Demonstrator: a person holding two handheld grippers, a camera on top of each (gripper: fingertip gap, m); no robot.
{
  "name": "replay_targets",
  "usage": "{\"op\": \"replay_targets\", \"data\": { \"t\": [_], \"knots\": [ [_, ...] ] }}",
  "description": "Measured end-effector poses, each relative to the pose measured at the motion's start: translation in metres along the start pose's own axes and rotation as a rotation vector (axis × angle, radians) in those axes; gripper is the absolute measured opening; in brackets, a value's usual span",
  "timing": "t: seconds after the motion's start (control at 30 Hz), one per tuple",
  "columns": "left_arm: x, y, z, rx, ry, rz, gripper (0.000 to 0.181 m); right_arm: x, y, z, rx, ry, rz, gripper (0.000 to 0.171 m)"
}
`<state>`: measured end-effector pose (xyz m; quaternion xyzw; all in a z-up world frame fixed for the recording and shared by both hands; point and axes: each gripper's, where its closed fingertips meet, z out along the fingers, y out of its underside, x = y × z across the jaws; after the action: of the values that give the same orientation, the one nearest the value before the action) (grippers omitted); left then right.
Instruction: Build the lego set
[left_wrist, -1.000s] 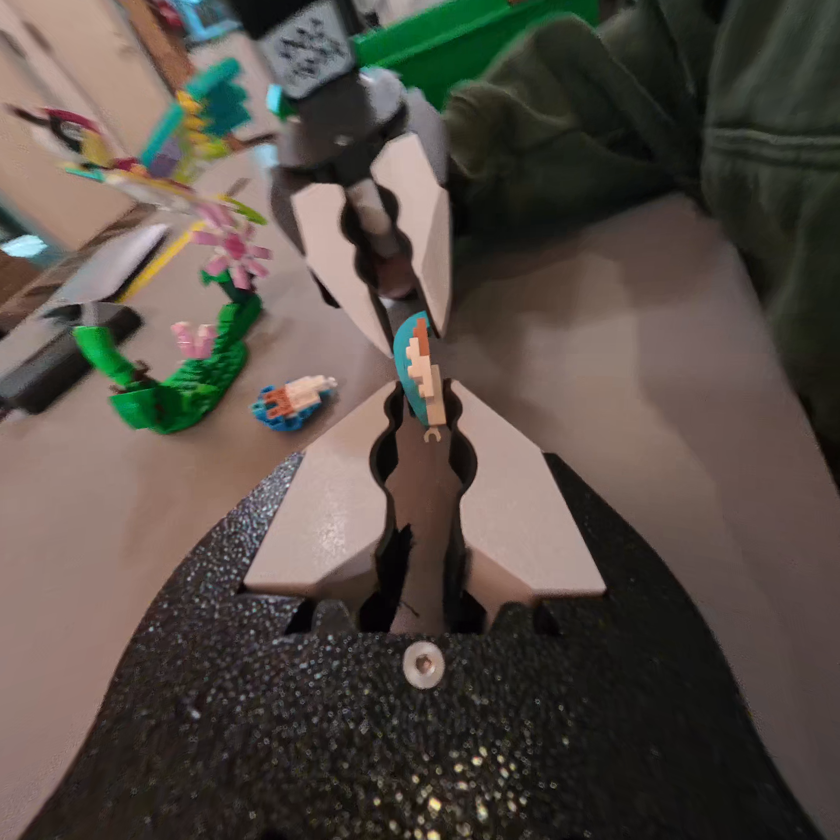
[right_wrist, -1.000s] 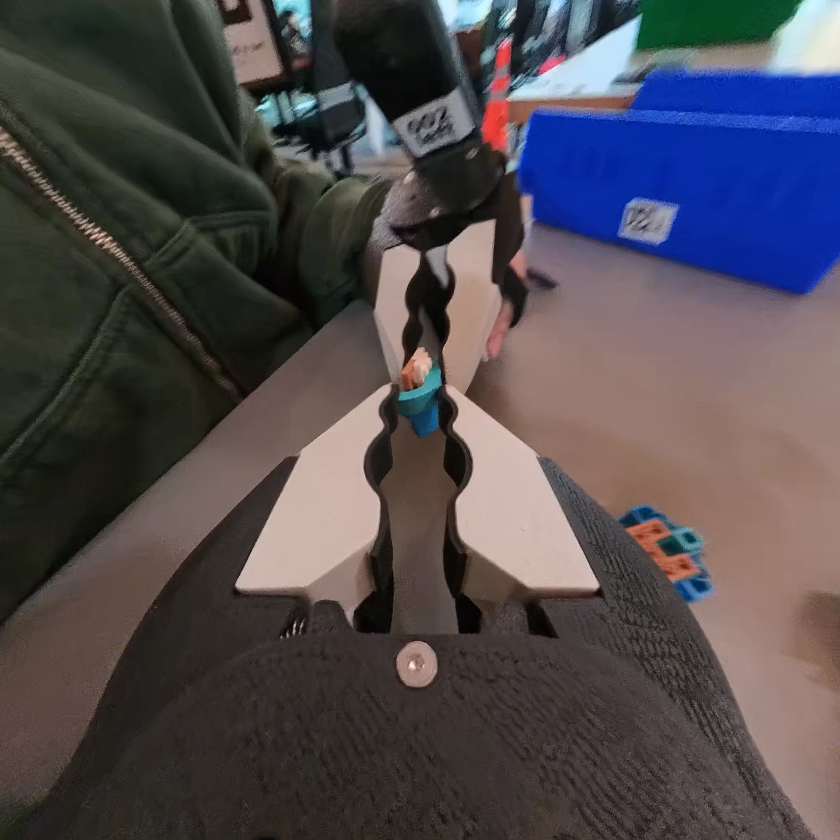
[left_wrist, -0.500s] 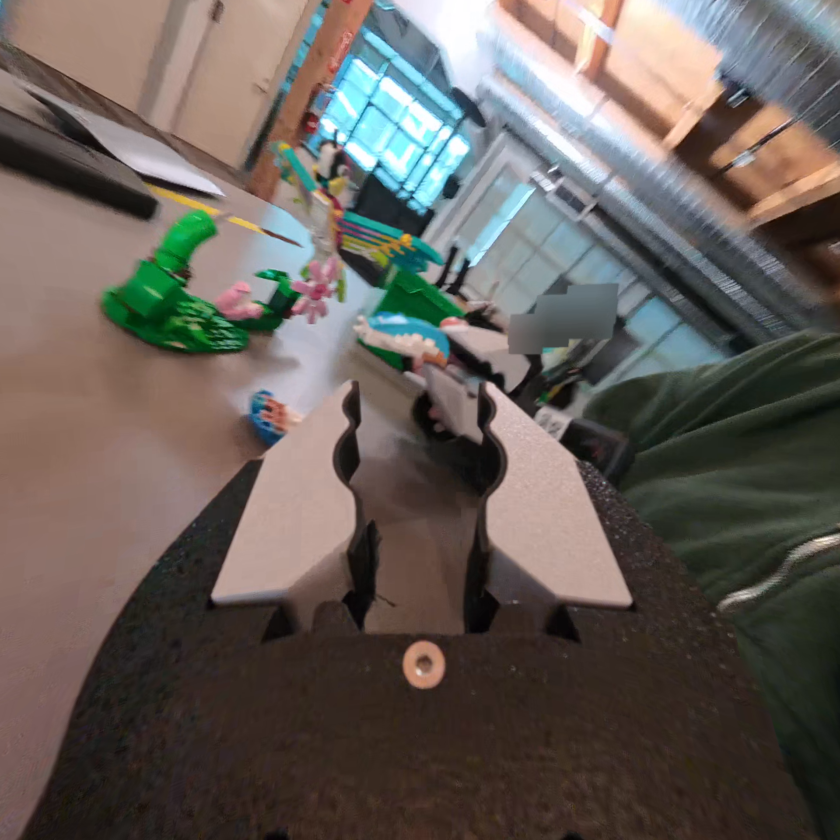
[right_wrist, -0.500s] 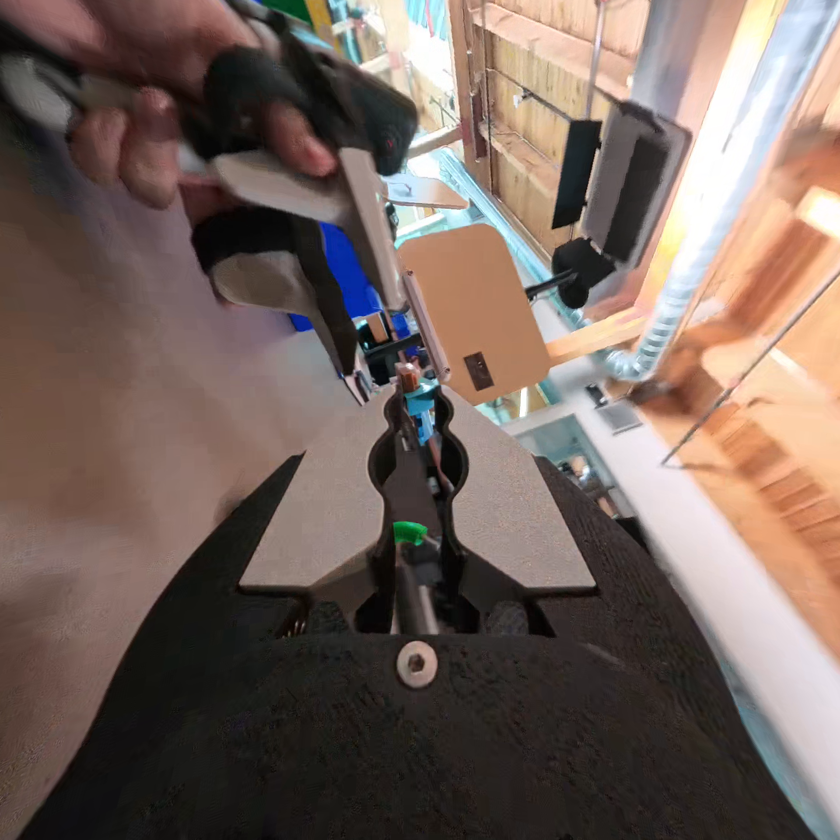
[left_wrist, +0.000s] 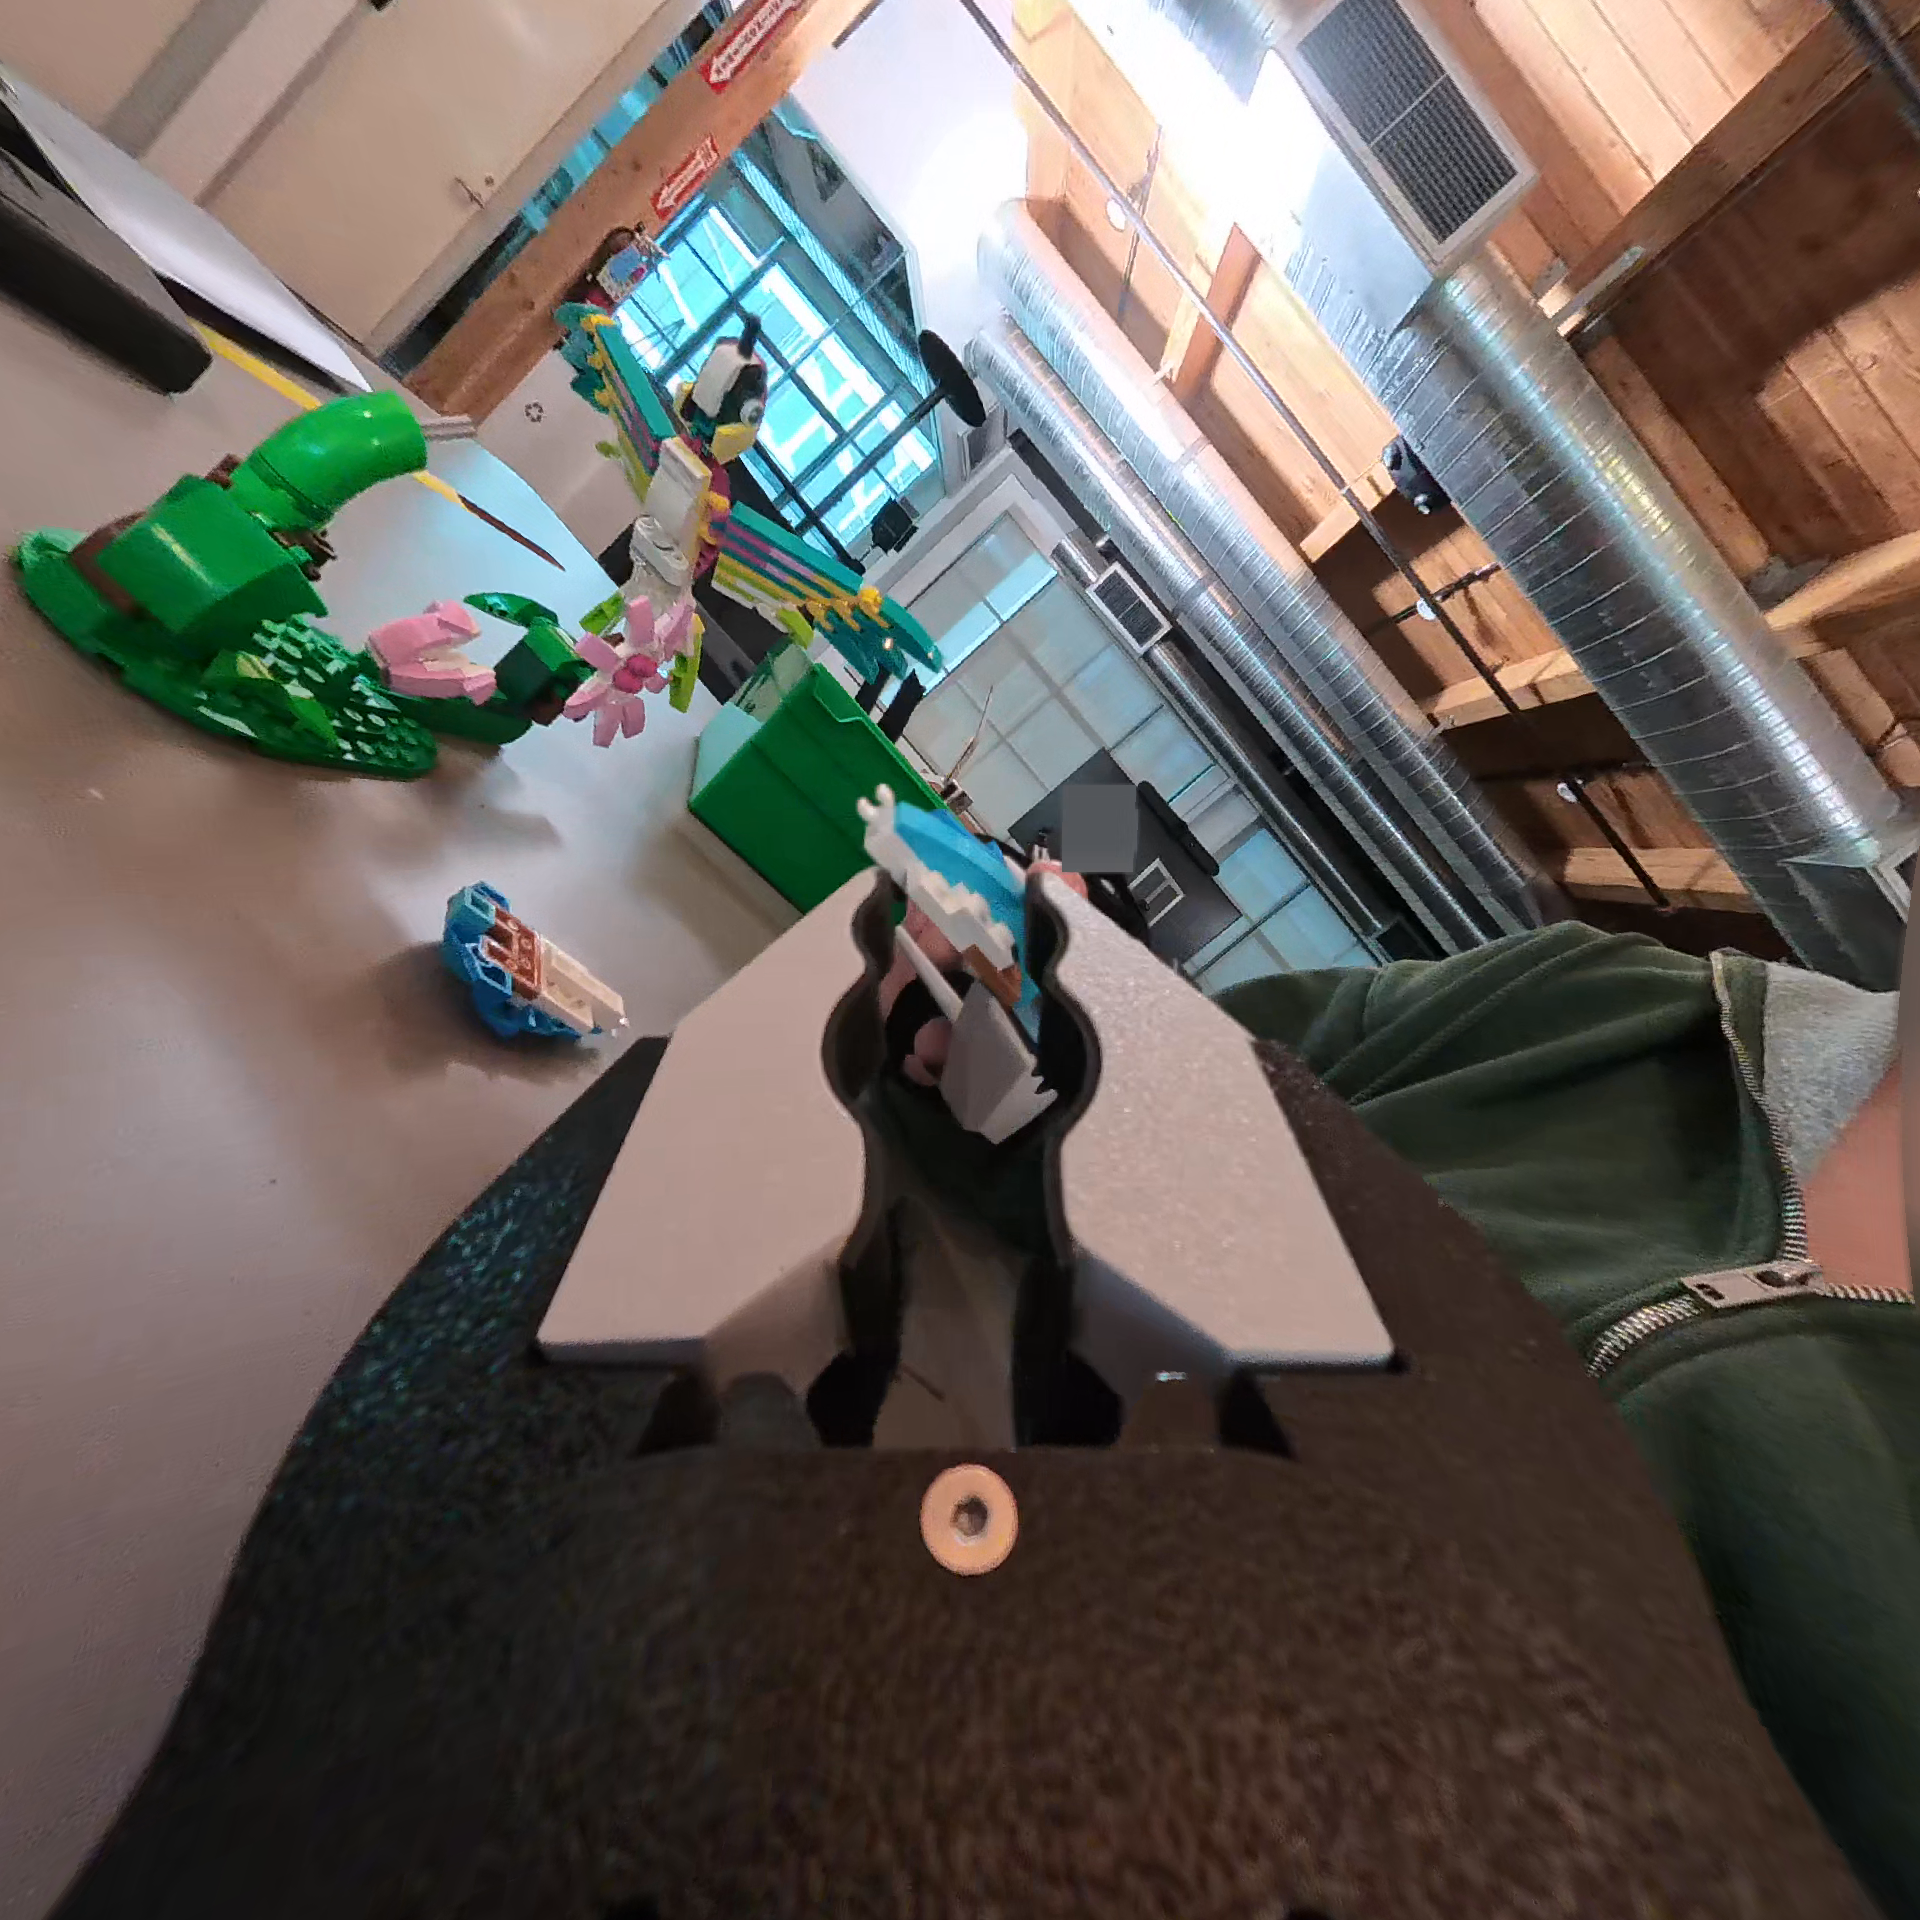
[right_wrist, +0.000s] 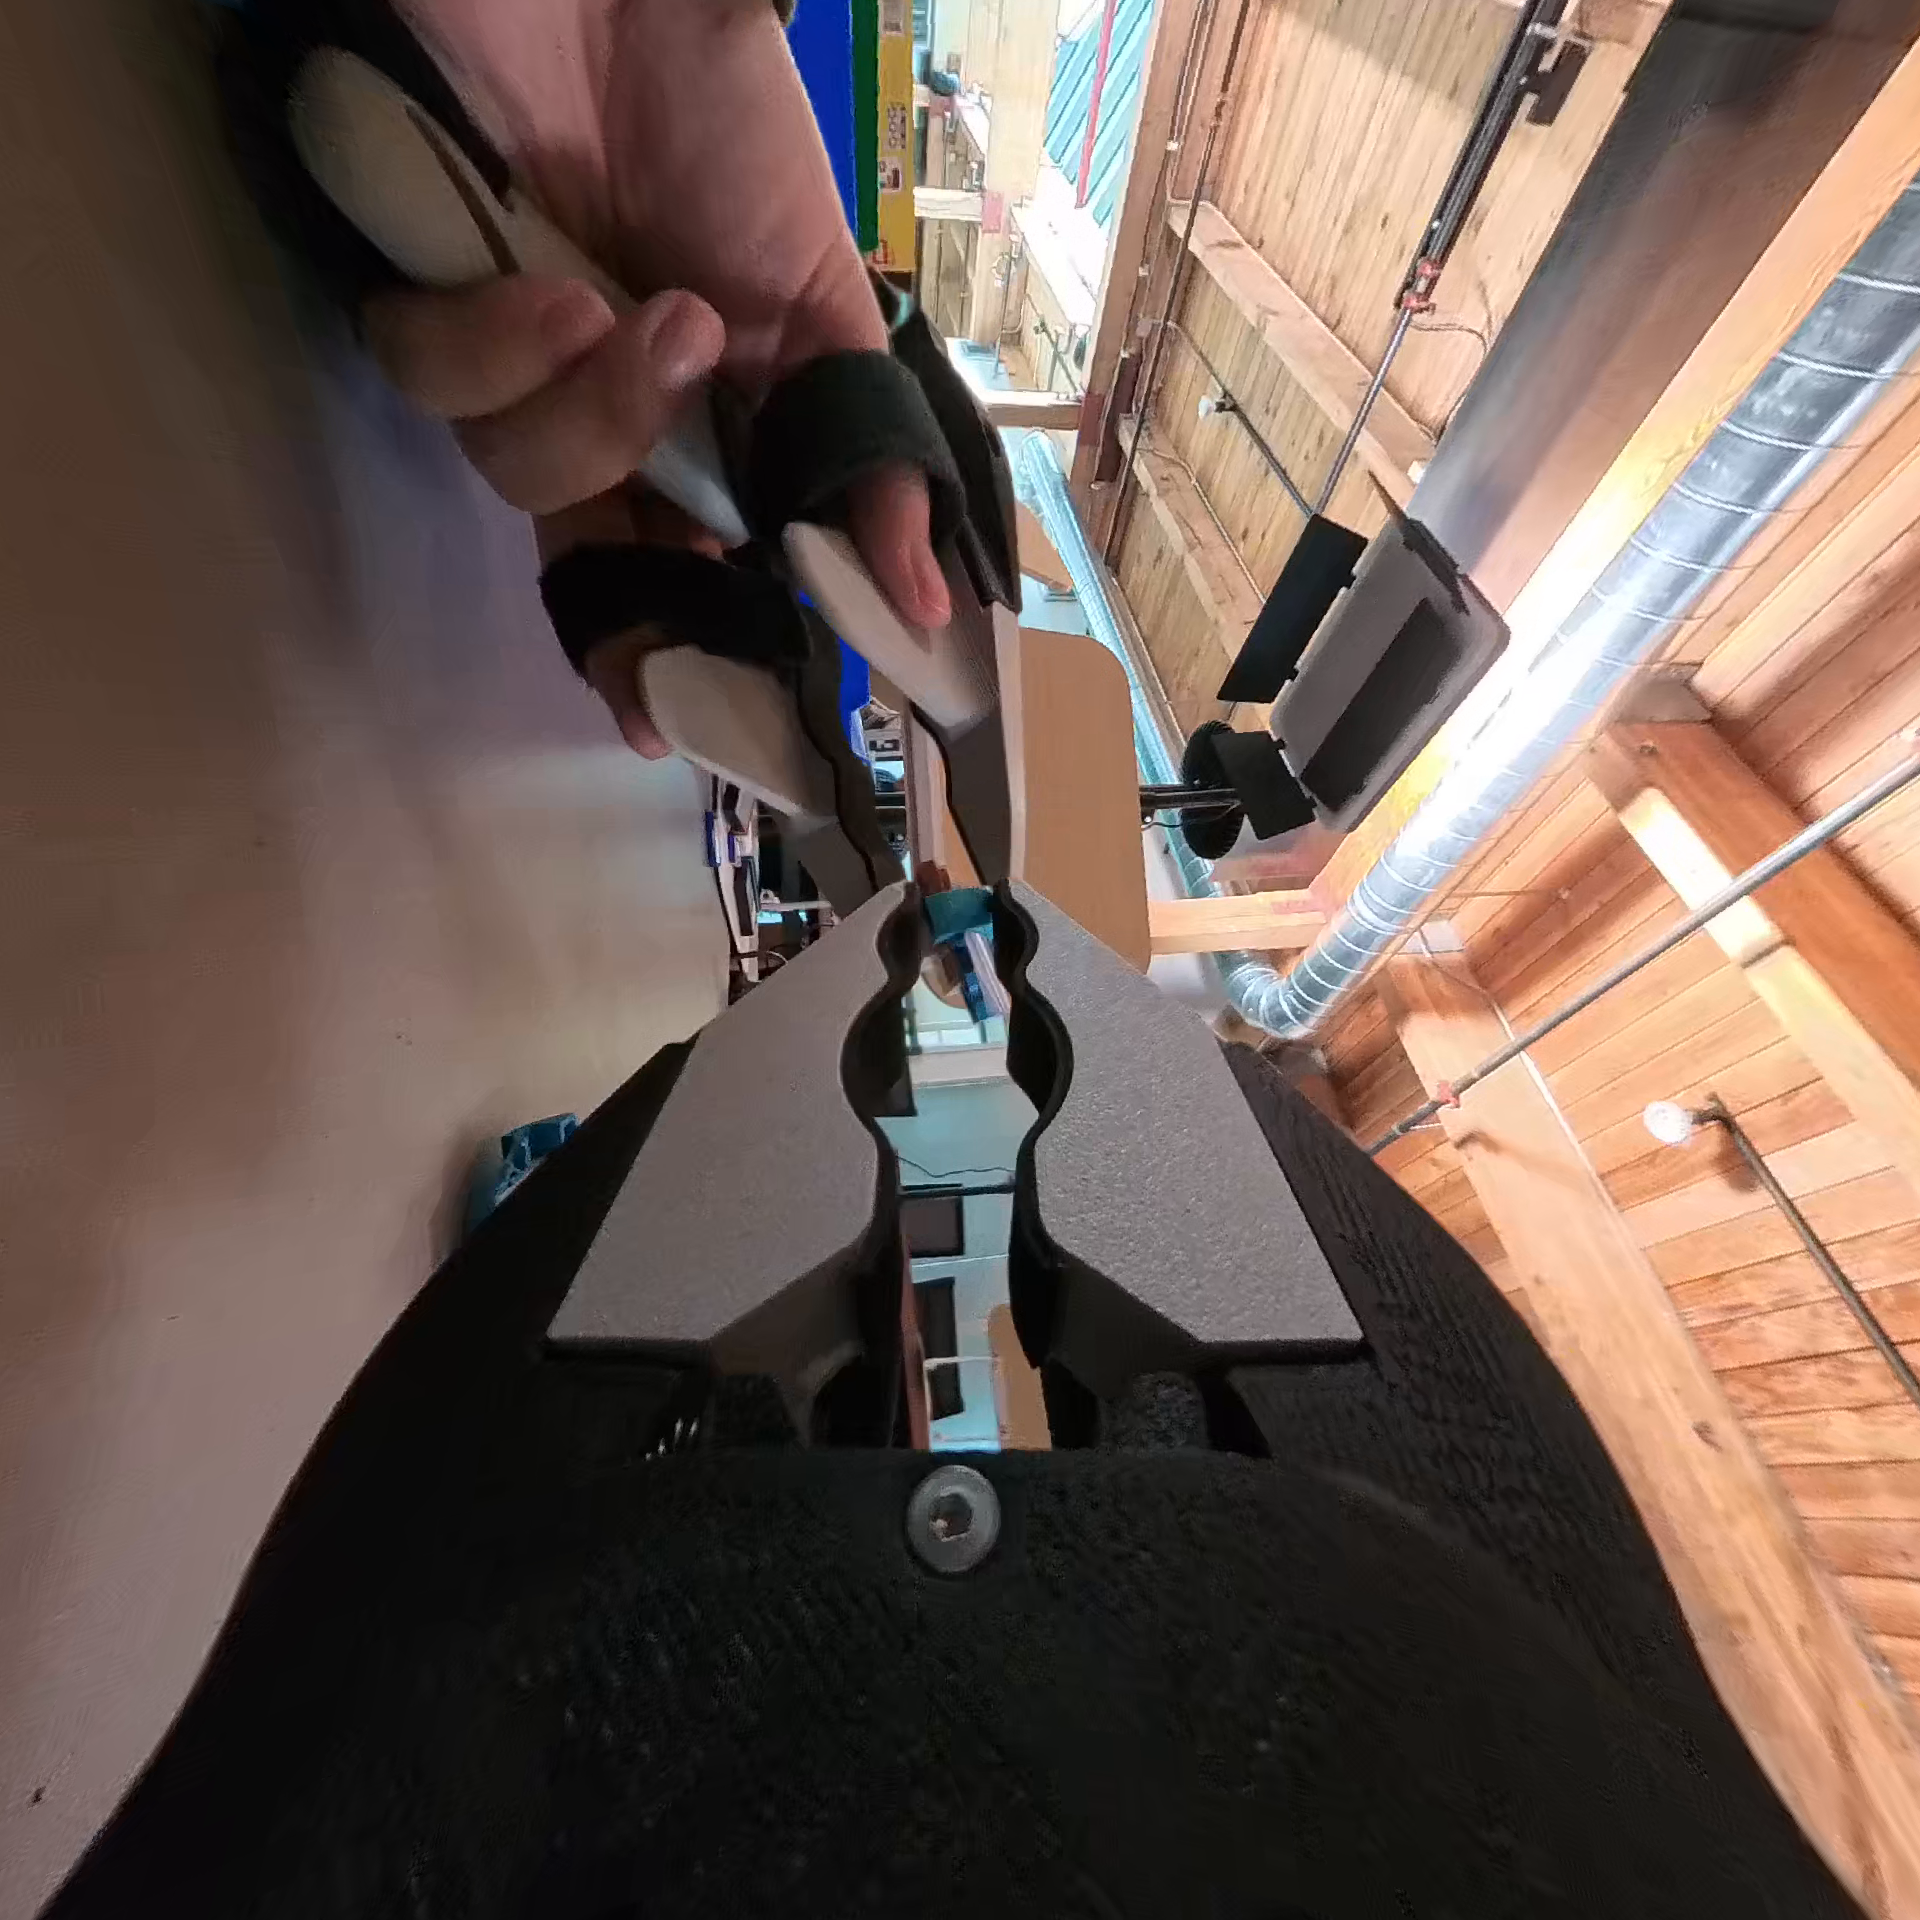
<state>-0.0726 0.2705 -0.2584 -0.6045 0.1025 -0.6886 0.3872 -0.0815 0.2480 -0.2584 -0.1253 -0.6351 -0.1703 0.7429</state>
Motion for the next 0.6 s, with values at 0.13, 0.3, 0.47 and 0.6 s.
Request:
{"op": "replay_targets", "data": {
  "t": [0.13,0.3,0.47,0.6],
  "knots": [
    [0.005,-0.009,-0.008,0.024,-0.026,0.15,0.011,-0.009,-0.005,0.0,0.047,-0.078,0.198,0.004],
    [-0.007,0.002,-0.021,-0.141,-0.246,0.605,0.01,-0.013,0.0,0.002,0.106,-0.353,1.155,0.033],
    [0.001,0.021,-0.018,-0.246,-0.201,0.811,0.01,-0.025,-0.002,-0.002,0.118,-0.562,1.441,0.014],
    [0.001,0.032,-0.02,-0.319,-0.206,1.015,0.01,-0.031,-0.007,-0.007,0.111,-0.562,1.285,0.012]
  ]
}}
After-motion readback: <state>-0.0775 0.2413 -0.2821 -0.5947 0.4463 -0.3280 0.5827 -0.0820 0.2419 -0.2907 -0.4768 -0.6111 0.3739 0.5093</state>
